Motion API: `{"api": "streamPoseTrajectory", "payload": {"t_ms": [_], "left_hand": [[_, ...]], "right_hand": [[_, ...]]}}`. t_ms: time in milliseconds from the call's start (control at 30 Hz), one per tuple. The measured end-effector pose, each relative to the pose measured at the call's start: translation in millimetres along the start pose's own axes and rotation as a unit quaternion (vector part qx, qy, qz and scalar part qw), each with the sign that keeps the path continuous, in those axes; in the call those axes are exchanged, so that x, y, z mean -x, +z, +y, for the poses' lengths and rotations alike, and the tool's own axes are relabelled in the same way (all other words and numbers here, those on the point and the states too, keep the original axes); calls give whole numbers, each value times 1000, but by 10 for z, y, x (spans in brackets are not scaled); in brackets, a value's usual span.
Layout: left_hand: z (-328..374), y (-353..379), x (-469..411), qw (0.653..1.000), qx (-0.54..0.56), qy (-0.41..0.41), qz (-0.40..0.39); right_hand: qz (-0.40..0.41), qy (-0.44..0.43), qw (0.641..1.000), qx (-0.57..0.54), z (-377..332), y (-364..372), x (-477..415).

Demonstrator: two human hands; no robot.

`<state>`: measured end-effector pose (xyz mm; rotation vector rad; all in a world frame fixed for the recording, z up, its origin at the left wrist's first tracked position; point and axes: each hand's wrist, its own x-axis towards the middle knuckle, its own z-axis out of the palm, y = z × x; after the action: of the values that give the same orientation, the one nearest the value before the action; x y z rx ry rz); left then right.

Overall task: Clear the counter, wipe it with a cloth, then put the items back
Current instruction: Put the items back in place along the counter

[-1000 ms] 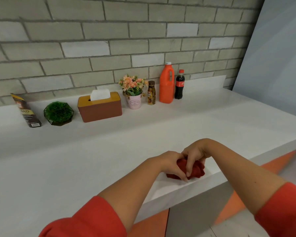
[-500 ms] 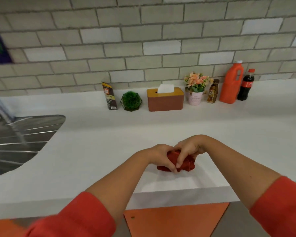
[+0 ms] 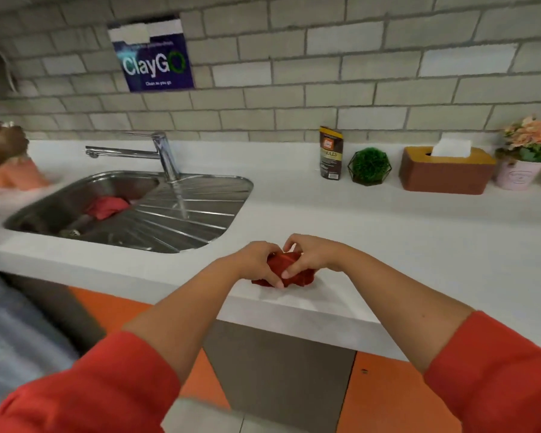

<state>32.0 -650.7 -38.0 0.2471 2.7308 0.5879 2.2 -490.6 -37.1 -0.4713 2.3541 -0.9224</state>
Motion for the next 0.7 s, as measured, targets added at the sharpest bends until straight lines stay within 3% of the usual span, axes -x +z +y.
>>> {"api": "streamPoseTrajectory", "payload": {"t_ms": [167, 367, 700], "left_hand": [[-556, -256, 103, 998, 0, -55, 40], [-1044, -467, 81, 995, -42, -84, 26], [-1470, -843, -171, 986, -105, -64, -108]], "right_hand": [[43, -72, 996, 3, -356, 335, -431], [77, -121, 990, 17, -617, 642, -757], [52, -74, 987, 130, -1006, 808, -1043]]}}
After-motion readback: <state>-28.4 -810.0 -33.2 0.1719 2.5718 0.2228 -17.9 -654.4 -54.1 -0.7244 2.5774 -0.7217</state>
